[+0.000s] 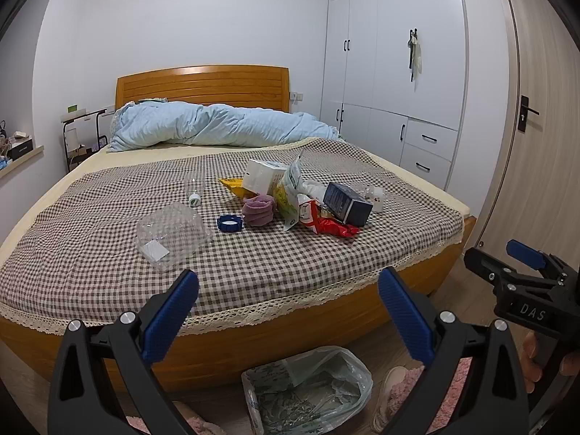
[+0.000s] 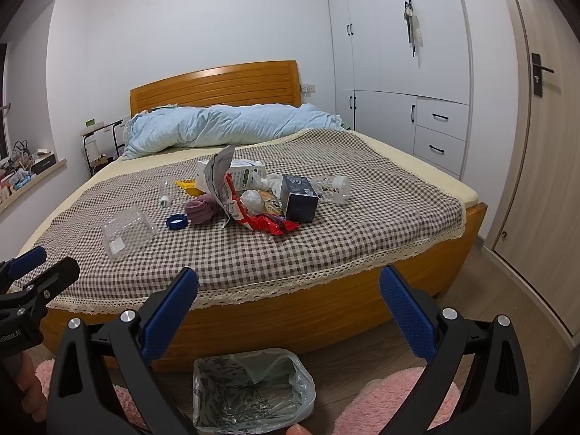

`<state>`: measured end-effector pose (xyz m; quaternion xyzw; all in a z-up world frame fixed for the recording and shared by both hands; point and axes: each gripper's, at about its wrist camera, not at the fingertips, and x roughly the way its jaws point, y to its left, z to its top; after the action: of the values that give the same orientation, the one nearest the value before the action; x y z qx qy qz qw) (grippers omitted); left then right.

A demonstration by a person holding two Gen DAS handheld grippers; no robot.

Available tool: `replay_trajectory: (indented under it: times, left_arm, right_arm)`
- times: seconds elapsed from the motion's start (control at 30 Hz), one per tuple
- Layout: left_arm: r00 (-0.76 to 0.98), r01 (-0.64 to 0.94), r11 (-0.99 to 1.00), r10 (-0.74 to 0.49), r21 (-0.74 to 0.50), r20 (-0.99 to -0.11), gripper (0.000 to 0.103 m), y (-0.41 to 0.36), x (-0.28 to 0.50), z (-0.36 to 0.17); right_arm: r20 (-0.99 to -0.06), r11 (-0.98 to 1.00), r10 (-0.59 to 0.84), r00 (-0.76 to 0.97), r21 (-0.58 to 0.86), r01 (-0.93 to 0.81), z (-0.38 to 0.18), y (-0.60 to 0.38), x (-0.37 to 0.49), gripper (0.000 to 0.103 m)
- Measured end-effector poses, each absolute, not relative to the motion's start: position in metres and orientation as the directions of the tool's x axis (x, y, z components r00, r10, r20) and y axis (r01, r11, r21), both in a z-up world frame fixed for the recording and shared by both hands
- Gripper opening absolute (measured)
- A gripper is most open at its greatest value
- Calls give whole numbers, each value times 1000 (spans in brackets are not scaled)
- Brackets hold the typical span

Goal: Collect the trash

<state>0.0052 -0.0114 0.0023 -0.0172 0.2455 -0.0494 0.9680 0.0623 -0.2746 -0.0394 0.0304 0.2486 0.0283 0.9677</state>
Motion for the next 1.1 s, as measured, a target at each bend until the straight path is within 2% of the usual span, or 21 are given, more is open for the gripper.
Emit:
replay_trajectory:
  times: [1.1]
  left_arm:
    - [881,97,994,-113,-58,-458,96,-14,0,7]
  right_arm:
    - [-478,996,79,875,71,-51,-39,-275,63,97]
